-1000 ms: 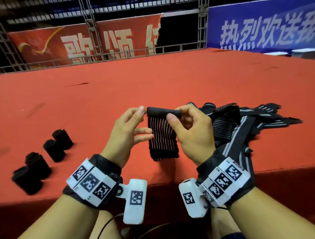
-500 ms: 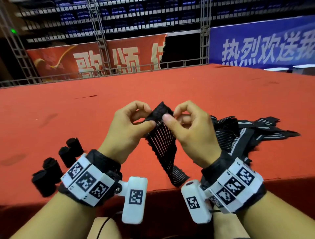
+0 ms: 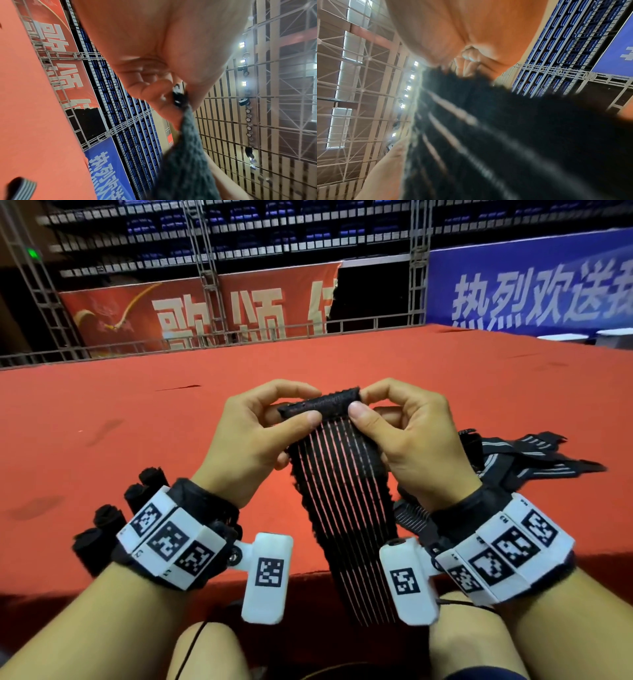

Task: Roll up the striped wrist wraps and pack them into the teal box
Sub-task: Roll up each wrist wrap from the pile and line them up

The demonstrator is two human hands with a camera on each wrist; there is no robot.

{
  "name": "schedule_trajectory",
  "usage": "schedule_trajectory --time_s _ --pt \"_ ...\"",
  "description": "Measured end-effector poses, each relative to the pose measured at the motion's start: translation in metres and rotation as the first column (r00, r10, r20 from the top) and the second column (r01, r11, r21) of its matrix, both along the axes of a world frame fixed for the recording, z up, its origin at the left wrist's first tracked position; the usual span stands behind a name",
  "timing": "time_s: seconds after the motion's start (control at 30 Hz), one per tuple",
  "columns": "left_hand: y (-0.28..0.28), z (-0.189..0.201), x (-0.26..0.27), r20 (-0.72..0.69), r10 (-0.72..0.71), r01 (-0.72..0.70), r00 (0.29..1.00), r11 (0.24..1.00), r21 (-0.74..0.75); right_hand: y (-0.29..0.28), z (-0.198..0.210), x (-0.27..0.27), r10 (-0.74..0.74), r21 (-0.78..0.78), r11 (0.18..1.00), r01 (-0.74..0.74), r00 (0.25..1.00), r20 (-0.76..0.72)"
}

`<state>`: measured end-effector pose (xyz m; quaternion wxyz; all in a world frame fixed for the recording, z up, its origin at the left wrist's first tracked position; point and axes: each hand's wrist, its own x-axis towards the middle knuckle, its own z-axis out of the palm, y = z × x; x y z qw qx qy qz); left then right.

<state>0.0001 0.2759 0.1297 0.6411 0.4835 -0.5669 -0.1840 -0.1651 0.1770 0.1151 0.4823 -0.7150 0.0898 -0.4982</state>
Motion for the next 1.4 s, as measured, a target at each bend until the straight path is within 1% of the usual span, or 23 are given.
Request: schedule_trajectory --time_s 0.1,0.17,0.3,0.4,0.47,0.6,0.7,0.83,0.97,1.03,1.1,1.17,1.23,1.3,1.4 --pt "-0.008 -0.016 0.005 -0.016 0.042 -0.040 0.999 0.997 0.073 -0.006 -0.016 0.004 0.006 0.048 0.999 -0.002 0.997 -0.072" --pt "-0.016 -0.033 0.012 -0.014 0.076 -0.074 0.997 0.987 0.143 -0.015 -0.033 0.010 -0.016 0.053 0.998 0.024 0.989 -0.146" --pt "-0.031 -0.069 0.029 0.015 0.140 -0.140 0.990 0.961 0.239 -0.039 -0.067 0.024 -0.128 -0.040 0.992 0.122 0.939 -0.319" --pt "-0.044 -0.092 0.044 0.051 0.178 -0.185 0.983 0.947 0.262 -0.055 -0.088 0.036 -0.170 -0.066 0.985 0.157 0.906 -0.388" --pt "-0.053 -0.106 0.055 0.067 0.218 -0.228 0.974 0.935 0.270 -0.065 -0.100 0.046 -0.161 -0.017 0.985 0.170 0.895 -0.415" --pt "-0.076 -0.125 0.076 0.076 0.276 -0.285 0.958 0.908 0.307 -0.082 -0.117 0.071 -0.101 0.144 0.973 0.181 0.892 -0.440" --pt "-0.095 -0.133 0.089 0.007 0.279 -0.261 0.960 0.889 0.376 -0.097 -0.121 0.092 -0.069 0.242 0.951 0.192 0.896 -0.438" --pt "-0.123 -0.141 0.109 -0.081 0.295 -0.231 0.952 0.866 0.444 -0.121 -0.131 0.123 -0.082 0.305 0.921 0.240 0.888 -0.452" --pt "-0.158 -0.152 0.129 -0.162 0.305 -0.206 0.938 0.870 0.448 -0.149 -0.144 0.152 -0.133 0.293 0.909 0.296 0.873 -0.469" --pt "-0.176 -0.160 0.139 -0.183 0.302 -0.195 0.935 0.873 0.447 -0.166 -0.152 0.165 -0.135 0.290 0.906 0.309 0.859 -0.494" --pt "-0.191 -0.172 0.147 -0.188 0.265 -0.149 0.946 0.868 0.474 -0.181 -0.160 0.174 -0.079 0.311 0.903 0.295 0.828 -0.556" --pt "-0.201 -0.184 0.149 -0.174 0.218 -0.093 0.960 0.838 0.538 -0.189 -0.170 0.178 -0.018 0.328 0.898 0.294 0.769 -0.639" --pt "-0.205 -0.193 0.147 -0.187 0.205 -0.056 0.961 0.803 0.593 -0.189 -0.177 0.177 -0.024 0.318 0.886 0.337 0.719 -0.694" --pt "-0.205 -0.199 0.141 -0.205 0.196 -0.029 0.959 0.788 0.615 -0.187 -0.181 0.172 -0.029 0.331 0.869 0.367 0.707 -0.707" --pt "-0.203 -0.201 0.129 -0.115 0.167 -0.063 0.979 0.789 0.611 -0.179 -0.179 0.158 -0.048 0.313 0.868 0.386 0.692 -0.721"
